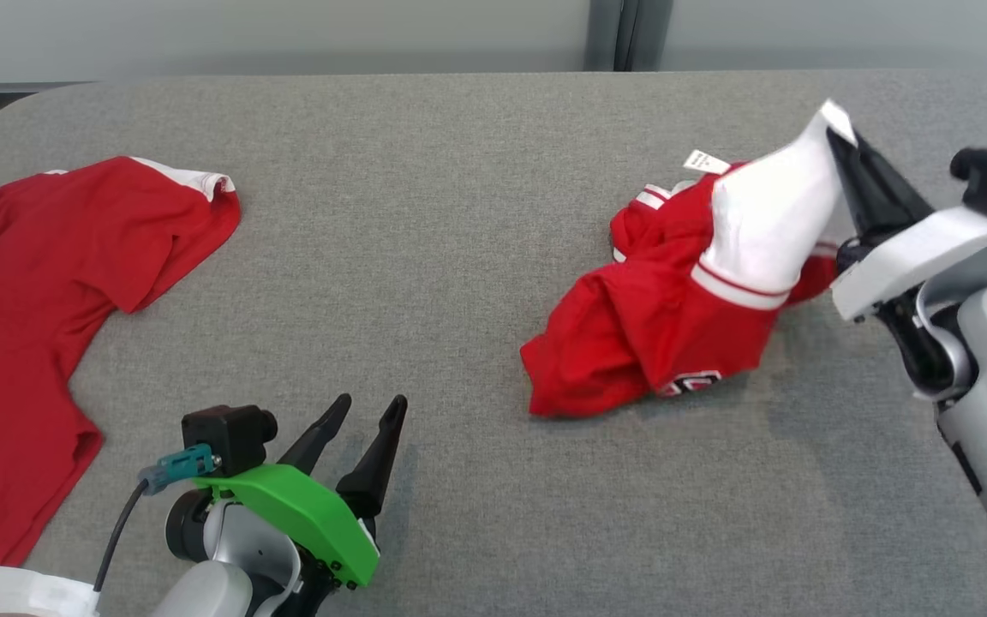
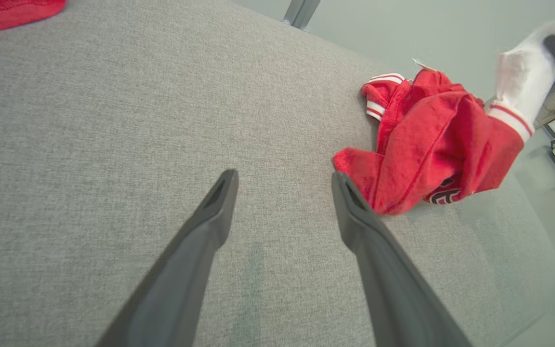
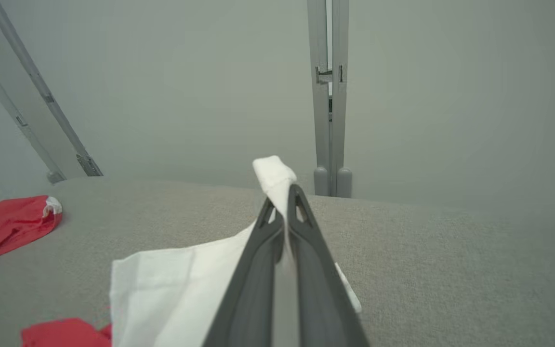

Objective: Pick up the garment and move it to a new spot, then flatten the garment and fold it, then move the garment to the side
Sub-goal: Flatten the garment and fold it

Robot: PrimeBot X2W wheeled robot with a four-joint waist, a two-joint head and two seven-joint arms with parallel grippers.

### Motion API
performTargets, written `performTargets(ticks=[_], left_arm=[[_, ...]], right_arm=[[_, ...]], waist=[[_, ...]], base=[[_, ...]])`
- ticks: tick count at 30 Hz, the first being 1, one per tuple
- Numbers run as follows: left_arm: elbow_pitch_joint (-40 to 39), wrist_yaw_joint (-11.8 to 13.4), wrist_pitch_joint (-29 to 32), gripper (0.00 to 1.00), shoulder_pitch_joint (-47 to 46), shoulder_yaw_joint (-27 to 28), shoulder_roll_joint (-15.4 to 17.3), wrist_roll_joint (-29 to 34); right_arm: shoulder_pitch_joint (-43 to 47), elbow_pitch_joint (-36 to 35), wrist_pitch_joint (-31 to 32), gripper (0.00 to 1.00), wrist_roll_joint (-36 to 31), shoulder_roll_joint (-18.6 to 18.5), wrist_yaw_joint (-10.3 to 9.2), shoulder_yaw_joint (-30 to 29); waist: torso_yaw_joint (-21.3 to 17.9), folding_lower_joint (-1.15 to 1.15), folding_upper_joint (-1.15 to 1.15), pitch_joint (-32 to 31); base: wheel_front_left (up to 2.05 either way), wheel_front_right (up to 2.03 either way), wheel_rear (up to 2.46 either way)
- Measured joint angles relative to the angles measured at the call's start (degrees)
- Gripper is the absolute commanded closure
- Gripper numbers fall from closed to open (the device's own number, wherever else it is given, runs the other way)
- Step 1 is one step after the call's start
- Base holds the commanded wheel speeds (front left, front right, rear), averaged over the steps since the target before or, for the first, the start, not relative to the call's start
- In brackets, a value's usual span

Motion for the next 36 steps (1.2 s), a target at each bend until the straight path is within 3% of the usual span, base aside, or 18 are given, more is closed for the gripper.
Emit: performTargets(ticks=[9,15,23,33,36], left_arm=[[0.9,0.0,-1.05,0.0,0.29,-0.19,-1.15,-0.14],[0.78,0.0,-1.53,0.0,1.39,-0.43,-1.51,-0.56],[0.46,-0.02,-2.07,0.0,1.8,-1.16,-1.58,-0.54],[0.53,-2.58,-1.08,0.0,-1.83,-4.86,-1.65,2.32],[0.99,-3.74,-0.25,0.0,-4.92,-5.25,-2.26,2.24]], right_arm=[[-9.56,-12.71,0.58,1.0,3.9,-4.7,1.87,-4.2],[-10.33,-14.25,4.65,1.0,7.03,-9.37,1.79,-8.43],[-0.78,-8.61,11.62,1.0,9.22,-18.04,-3.1,-15.15],[11.89,-5.1,12.35,1.0,8.75,-18.37,-7.97,-16.97],[12.79,-5.64,11.16,1.0,8.99,-16.55,-7.91,-17.16]], waist=[[-1.52,0.0,0.0,-2.43],[-2.86,0.0,0.0,-3.09],[-5.36,0.0,0.0,-2.57],[-9.44,0.0,0.0,0.05],[-10.86,0.0,0.0,0.88]], base=[[0.0,0.0,0.0],[0.0,0.0,0.0],[0.0,0.0,0.0],[0.0,0.0,0.0],[0.0,0.0,0.0]])
